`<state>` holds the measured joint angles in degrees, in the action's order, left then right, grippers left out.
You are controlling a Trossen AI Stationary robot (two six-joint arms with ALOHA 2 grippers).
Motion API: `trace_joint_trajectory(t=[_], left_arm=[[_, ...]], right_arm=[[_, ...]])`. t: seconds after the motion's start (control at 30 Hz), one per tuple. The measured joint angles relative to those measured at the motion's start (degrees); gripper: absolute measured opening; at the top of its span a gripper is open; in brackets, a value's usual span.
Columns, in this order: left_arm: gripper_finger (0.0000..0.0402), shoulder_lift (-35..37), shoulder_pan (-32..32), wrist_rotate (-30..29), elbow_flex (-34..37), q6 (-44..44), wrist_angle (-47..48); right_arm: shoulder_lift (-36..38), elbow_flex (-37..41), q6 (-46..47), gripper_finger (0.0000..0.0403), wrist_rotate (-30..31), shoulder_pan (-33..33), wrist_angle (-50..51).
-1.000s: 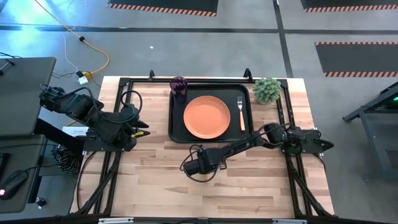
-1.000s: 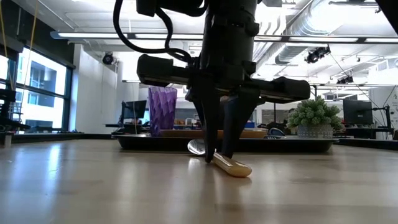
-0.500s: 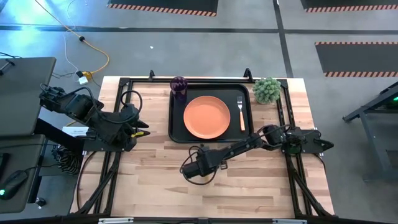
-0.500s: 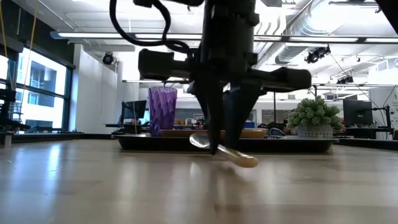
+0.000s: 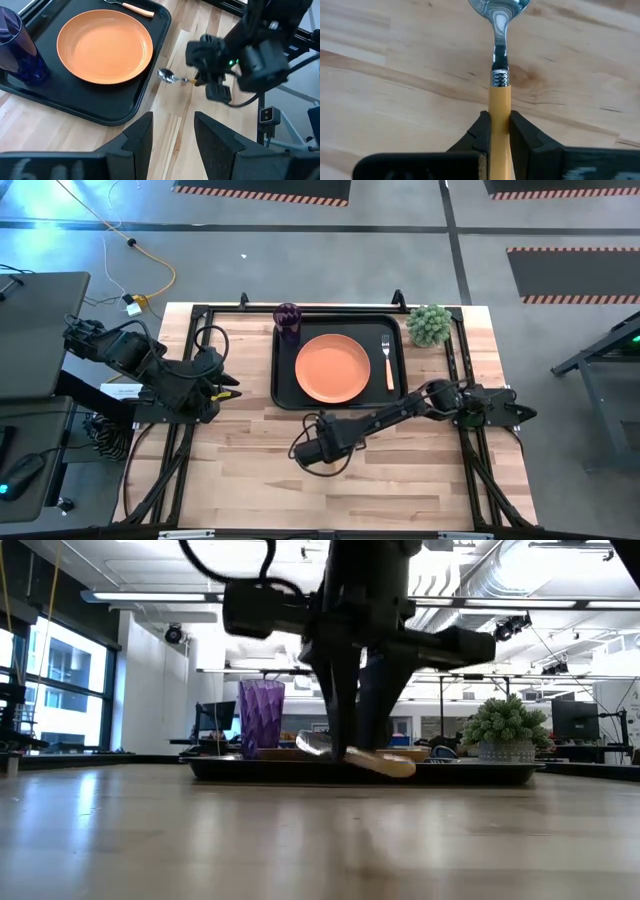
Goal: Pick and place plate/cup/fork/spoon on tray
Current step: Put the yellow spoon to the right of the orange plate on the black serving tray
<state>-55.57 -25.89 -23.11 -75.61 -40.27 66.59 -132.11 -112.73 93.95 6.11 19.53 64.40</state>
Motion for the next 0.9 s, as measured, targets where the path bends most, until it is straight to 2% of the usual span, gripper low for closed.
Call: trace_joint_trajectory(t=[0.37, 0.9], left_arm=[[0.0133, 0.0, 0.0, 0.0, 0.0, 0.0, 0.0], [0.0133, 0.0, 0.0, -0.5, 0.0, 0.0, 0.0]], right_arm=[[8.0, 0.1, -1.9, 0.002, 7.3, -1.4, 9.7], [24.3, 0.8, -12.4, 0.0019, 18.9, -9.1, 25.7]])
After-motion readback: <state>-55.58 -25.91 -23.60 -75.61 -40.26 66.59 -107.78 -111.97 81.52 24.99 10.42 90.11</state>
